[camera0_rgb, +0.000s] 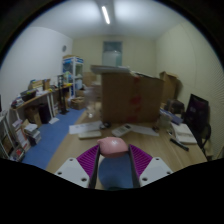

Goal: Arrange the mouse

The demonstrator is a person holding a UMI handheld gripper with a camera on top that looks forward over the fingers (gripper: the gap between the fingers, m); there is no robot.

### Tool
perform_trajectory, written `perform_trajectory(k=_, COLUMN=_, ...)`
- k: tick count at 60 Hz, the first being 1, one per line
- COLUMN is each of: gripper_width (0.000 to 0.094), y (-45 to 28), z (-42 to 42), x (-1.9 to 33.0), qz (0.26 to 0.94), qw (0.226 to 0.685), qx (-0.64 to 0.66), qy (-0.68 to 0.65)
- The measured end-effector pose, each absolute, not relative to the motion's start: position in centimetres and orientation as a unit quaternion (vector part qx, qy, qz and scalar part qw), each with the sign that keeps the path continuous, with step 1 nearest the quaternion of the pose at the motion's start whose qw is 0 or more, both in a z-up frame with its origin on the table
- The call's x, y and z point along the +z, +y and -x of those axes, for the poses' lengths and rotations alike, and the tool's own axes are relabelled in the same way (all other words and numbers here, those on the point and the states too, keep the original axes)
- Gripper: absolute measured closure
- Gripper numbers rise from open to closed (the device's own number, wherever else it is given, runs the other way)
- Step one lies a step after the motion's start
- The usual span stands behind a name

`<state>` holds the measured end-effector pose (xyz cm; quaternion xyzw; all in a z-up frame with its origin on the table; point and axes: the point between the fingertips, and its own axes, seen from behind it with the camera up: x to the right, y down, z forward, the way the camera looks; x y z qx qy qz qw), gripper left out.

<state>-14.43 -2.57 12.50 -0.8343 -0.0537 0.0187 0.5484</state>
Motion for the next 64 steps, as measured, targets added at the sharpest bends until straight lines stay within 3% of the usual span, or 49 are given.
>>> perform_trajectory(k=19, gripper_width=0.0443, y=-2.8, z=6.9, x=-0.4, qz=0.886, qw=0.463, qx=-0.024, qy=-0.026)
perform_trajectory(k=20, gripper_width=0.0386, y=-3.1, z=6.9, x=-1.2, qz=0.891, qw=0.452, qx=-0.025, qy=-0.029)
perform_trajectory(k=22, gripper_width=0.0438, y=-2.8, z=7.1, x=-0.8, qz=0.883, qw=0.469, qx=-0.020, qy=-0.019)
perform_trajectory(k=30, gripper_width=0.0417, y=-2.7, z=7.0, x=-1.4, qz=0.888, qw=0.459, qx=-0.017, qy=-0.012)
perform_trajectory(k=35, gripper_width=0.0353, y=-3.1, z=7.0, x=-1.0, qz=0.897, qw=0.442, qx=-0.011, qy=-0.006)
perform_trajectory(k=36, gripper_width=0.0251, y=-3.3, z=7.0, x=-1.0, qz=0.900, qw=0.435, qx=-0.008, qy=-0.003)
perform_trajectory(k=41, gripper_width=0.0044, y=-4.0, z=7.8, x=-0.5, qz=0.911, qw=0.411, qx=0.021, qy=0.007)
perform_trajectory(k=45, gripper_width=0.0101, y=-5.4, z=7.8, x=1.2, qz=0.915, qw=0.401, qx=0.028, qy=0.011)
perform_trajectory(k=64, gripper_width=0.0098, y=-15.9, z=2.9, x=12.5, qz=0.912, qw=0.404, qx=-0.012, qy=0.077)
